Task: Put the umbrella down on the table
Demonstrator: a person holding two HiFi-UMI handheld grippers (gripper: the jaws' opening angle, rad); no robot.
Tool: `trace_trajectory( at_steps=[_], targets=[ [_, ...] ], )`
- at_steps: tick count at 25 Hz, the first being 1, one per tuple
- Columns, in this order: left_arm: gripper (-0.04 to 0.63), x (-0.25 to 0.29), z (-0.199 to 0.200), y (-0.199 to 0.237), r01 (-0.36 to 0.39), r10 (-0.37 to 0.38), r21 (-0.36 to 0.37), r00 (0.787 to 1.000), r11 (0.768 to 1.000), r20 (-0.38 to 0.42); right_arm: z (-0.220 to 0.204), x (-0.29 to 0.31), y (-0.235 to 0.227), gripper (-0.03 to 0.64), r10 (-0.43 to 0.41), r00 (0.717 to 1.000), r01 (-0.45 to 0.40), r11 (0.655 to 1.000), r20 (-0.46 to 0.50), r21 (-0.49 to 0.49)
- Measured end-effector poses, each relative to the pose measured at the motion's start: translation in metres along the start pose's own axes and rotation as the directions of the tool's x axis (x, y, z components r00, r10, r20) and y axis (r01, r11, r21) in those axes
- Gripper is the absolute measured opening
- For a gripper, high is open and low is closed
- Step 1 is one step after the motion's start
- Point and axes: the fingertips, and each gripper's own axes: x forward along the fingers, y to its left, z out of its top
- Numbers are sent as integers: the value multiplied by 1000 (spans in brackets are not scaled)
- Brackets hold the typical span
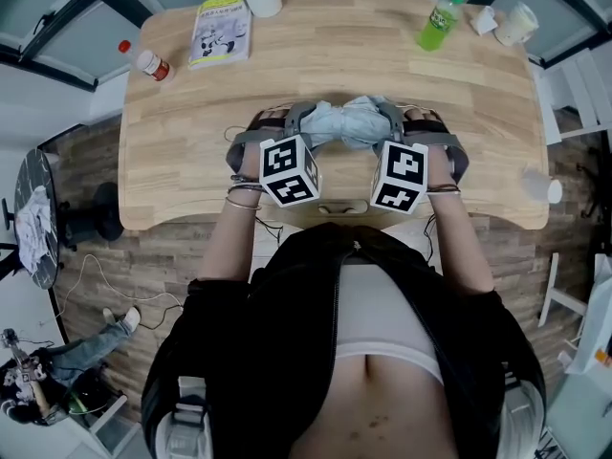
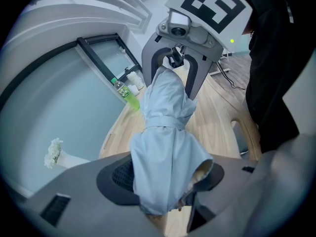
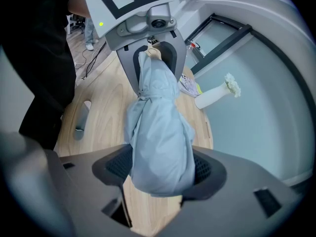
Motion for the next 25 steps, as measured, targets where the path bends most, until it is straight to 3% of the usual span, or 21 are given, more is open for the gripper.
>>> trace_trajectory(
  at_steps=[25],
  targets=[
    [264, 18, -14, -13, 47, -47, -17, 998, 999, -30, 0, 23, 16, 318, 51, 999, -51, 999, 14, 12]
  ],
)
